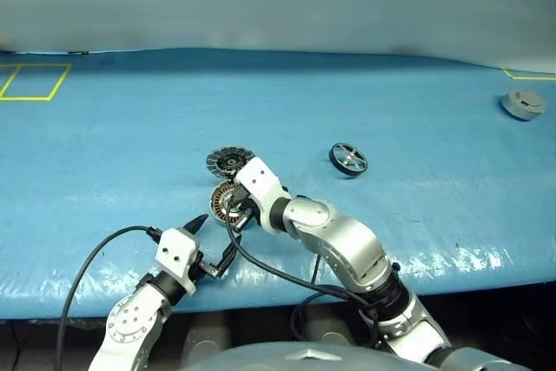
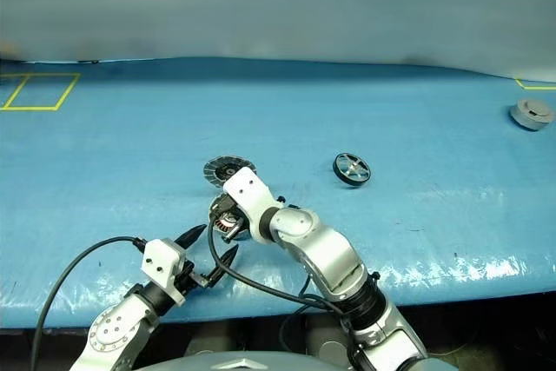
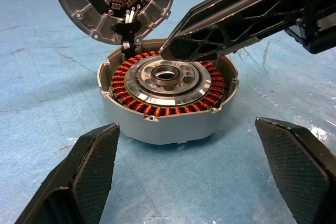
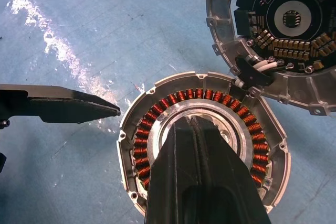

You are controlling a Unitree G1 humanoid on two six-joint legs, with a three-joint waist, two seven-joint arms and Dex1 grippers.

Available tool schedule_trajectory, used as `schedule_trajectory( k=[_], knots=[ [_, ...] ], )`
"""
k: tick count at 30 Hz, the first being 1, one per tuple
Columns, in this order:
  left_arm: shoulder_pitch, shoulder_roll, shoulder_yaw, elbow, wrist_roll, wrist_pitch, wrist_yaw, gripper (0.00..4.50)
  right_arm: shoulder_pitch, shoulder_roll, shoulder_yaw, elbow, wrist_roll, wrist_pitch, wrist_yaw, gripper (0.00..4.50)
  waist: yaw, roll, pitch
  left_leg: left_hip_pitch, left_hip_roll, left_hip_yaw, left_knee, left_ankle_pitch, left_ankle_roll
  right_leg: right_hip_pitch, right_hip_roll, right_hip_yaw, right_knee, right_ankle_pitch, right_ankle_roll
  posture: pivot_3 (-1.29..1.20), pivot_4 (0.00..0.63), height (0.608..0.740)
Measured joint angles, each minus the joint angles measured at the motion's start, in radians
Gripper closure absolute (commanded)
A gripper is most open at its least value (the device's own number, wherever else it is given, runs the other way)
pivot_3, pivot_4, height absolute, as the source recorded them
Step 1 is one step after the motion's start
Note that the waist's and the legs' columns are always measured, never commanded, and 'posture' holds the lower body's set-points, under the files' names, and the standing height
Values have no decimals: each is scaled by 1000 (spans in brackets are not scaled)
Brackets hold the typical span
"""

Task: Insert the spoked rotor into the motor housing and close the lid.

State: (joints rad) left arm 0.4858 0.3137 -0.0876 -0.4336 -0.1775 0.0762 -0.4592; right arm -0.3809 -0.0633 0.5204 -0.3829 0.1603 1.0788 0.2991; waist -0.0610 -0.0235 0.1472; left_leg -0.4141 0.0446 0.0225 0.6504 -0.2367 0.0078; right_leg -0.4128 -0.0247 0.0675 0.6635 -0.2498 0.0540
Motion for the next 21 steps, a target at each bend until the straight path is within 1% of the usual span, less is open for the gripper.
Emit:
schedule_trajectory(
  k=[8,21],
  knots=[
    [4,0,-1,2,1,-8,0,0,-8,0,4,65,-17,-9,-1,4459,-1,0,0,0,0,0,0,0,0,0,0,0,0,0,0,0,150,740],
    [8,-3,-2,4,1,-19,2,0,-38,-26,40,64,-58,-9,-1,4459,-1,0,0,0,0,0,0,0,0,0,0,0,0,0,0,0,150,740]
  ],
)
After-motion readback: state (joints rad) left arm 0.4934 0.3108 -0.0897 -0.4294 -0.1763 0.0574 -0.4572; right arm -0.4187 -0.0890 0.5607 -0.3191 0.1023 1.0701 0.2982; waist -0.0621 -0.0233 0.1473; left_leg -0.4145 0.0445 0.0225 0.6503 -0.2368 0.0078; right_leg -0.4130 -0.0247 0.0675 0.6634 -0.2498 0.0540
